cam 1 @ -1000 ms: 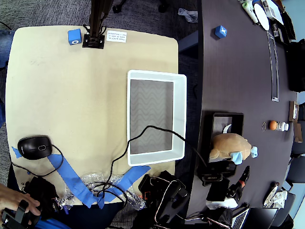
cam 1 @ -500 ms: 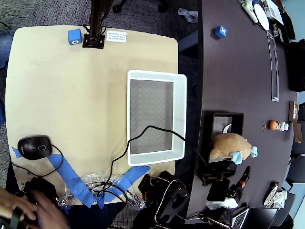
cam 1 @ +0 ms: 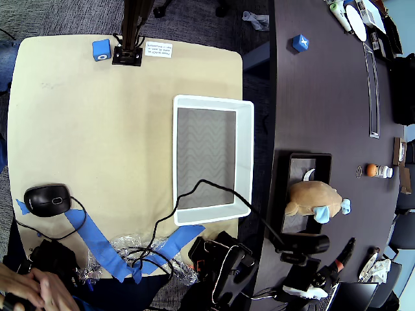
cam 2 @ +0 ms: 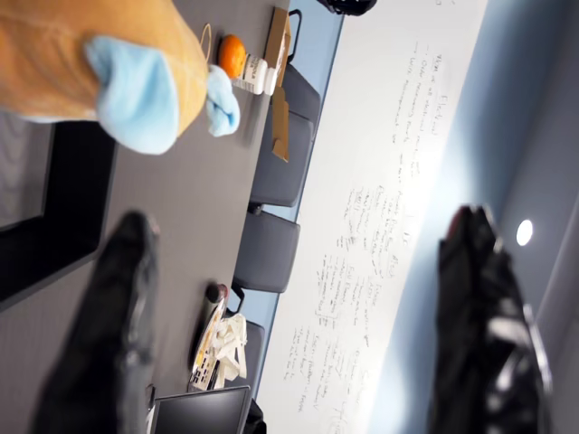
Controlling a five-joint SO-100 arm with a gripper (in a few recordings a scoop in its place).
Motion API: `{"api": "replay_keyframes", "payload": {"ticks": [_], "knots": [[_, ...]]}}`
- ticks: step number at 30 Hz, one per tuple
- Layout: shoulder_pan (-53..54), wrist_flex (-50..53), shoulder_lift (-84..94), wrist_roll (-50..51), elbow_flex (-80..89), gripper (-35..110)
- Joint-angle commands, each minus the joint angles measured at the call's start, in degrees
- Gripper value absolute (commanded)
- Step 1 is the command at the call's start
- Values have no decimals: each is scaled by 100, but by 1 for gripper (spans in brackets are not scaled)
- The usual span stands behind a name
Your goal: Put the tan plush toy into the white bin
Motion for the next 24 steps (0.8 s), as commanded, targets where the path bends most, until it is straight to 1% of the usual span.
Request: {"api": "replay_keyframes", "payload": {"ticks": [1,5,12,17,24], "knots": [[9,44,-132,360,-343,43],[123,44,-255,1028,-615,43],[1371,44,-308,1626,-932,42],[1591,44,-703,2004,-1072,42],[1854,44,-1143,2232,-1547,42]]}}
